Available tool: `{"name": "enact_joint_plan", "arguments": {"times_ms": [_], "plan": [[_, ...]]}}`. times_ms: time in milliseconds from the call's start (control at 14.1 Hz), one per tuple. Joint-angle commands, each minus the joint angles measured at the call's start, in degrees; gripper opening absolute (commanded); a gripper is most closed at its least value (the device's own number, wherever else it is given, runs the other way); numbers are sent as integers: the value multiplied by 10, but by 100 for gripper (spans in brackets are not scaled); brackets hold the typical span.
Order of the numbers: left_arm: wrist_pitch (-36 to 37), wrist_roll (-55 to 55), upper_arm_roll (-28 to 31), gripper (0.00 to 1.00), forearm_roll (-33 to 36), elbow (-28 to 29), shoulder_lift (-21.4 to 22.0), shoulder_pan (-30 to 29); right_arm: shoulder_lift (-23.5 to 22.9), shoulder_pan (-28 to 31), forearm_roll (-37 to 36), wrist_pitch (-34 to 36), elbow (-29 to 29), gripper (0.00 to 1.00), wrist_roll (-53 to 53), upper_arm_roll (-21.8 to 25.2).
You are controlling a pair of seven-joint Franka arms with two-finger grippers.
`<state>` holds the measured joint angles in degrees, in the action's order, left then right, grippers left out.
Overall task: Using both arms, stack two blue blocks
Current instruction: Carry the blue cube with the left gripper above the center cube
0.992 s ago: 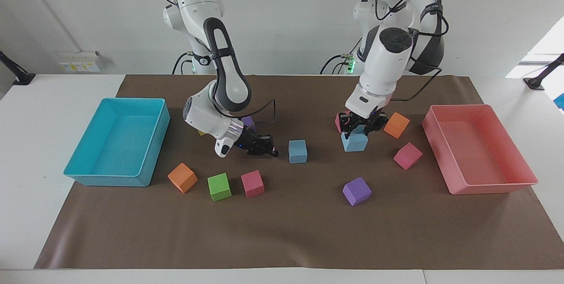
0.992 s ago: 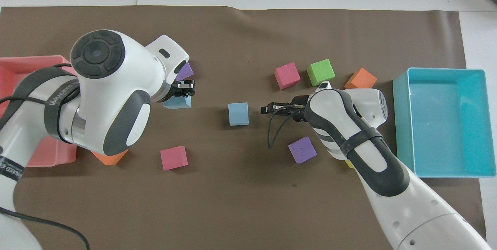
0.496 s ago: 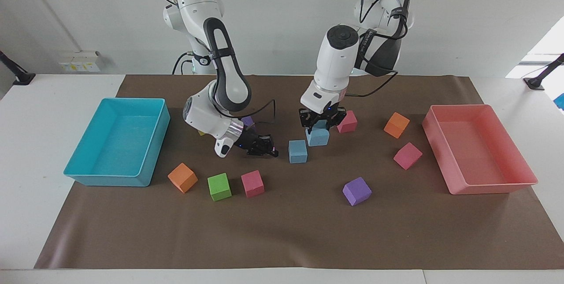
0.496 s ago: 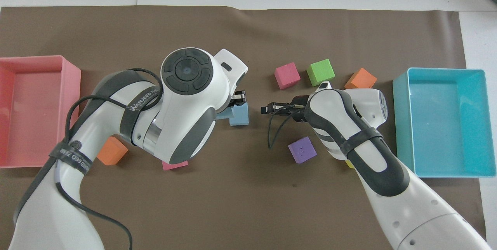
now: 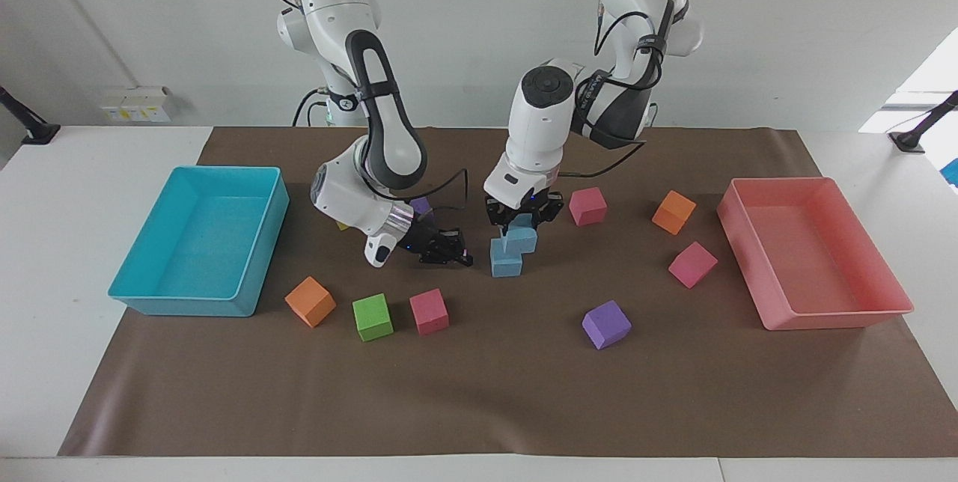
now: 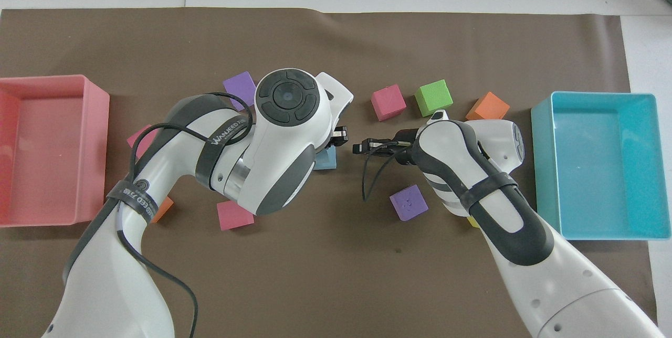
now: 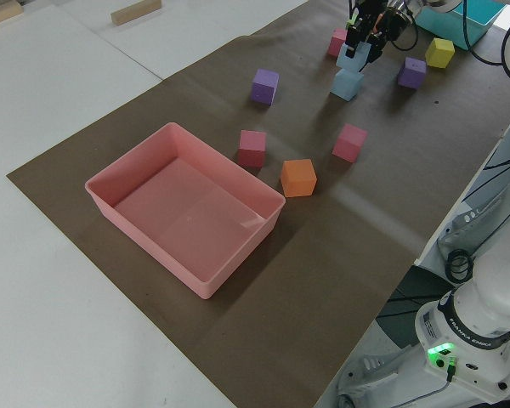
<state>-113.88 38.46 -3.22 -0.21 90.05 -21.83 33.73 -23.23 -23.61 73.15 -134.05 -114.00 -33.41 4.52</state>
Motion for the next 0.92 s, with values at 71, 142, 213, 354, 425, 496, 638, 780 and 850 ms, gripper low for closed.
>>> {"name": "enact_joint_plan", "arguments": {"times_ms": [71,142,213,354,425,496,638,780,850], "plan": [[-11,10,9,0,10,-22,-22,16,13,1,21,-12,-15,0,-18,-3],[-19,11,9,0,10,-22,-21,15,13,1,21,-13,-15,0,-18,-3],[-33,10,9,0,9,-18,-21,16,13,1,21,-12,-15,0,-18,-3],[-38,11,9,0,9,-15,-27,20,13,1,21,-12,-15,0,-18,-3],[-37,11,9,0,9,-15,-28,22,13,1,21,-12,-15,0,-18,-2],[-37,10,9,0,9,-15,-28,21,13,2,21,-11,-15,0,-18,-3],[-37,11,9,0,10,-2,-27,22,13,2,21,-12,-15,0,-18,-3],[-35,11,10,0,10,0,-26,25,13,2,21,-11,-15,0,-18,-3],[-35,11,9,0,14,0,-26,26,13,2,21,-12,-15,0,-18,-3]]}}
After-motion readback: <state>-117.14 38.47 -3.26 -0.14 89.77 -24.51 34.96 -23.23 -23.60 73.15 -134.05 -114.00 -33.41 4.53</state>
